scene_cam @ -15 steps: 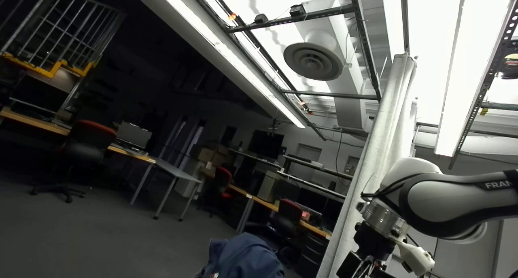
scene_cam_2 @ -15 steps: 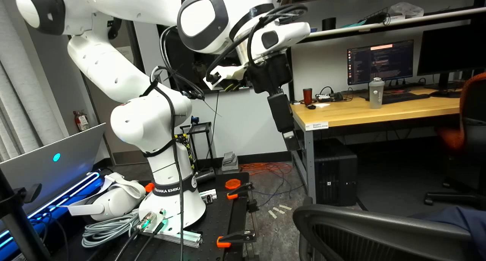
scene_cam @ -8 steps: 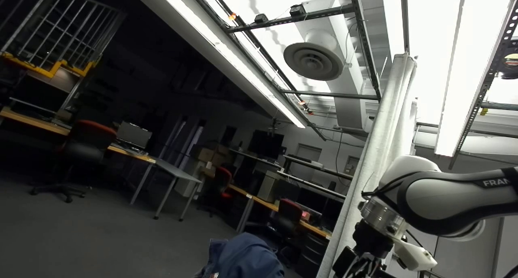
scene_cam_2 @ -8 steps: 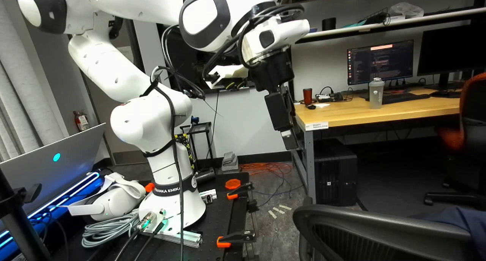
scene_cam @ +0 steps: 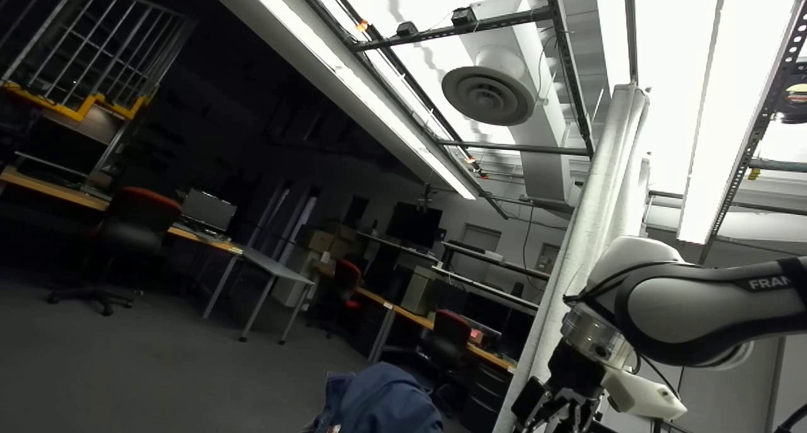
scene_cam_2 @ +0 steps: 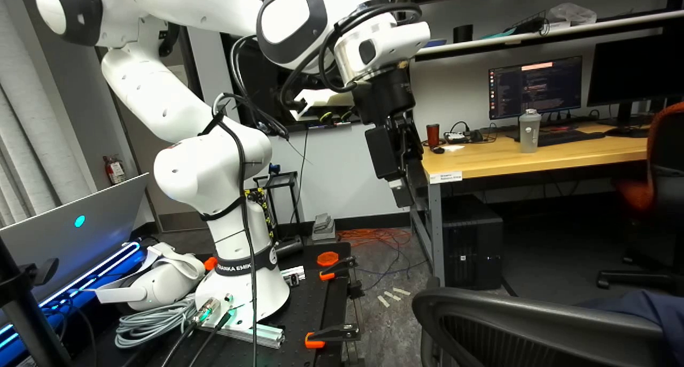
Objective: Put the denim jacket on the seat of the chair
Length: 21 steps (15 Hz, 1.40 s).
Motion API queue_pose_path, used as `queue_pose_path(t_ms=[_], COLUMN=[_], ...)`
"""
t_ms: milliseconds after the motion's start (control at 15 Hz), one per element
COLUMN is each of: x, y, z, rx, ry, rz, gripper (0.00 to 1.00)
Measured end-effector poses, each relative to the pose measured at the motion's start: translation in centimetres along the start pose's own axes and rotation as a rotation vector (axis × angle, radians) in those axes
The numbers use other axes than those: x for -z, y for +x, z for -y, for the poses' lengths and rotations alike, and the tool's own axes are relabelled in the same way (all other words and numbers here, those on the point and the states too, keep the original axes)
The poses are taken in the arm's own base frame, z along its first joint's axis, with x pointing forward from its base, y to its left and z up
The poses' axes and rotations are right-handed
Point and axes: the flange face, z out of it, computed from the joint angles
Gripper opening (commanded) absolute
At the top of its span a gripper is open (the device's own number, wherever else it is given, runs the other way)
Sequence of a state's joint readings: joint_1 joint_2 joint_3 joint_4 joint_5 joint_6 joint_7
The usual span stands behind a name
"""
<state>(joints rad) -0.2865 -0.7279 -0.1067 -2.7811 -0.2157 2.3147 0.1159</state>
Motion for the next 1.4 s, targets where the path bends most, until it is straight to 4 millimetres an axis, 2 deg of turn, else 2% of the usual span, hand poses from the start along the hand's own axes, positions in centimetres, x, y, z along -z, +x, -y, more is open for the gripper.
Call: queue_pose_path(t_ms=[1333,1400], x=[-0.25,-0.52], y=[-0.02,0.01], z=[-0.08,0.87], rx=[-0.026,-0.031], ry=[-0.004,-0.007], rz=[0.018,0.022], gripper=[1.00,1.00])
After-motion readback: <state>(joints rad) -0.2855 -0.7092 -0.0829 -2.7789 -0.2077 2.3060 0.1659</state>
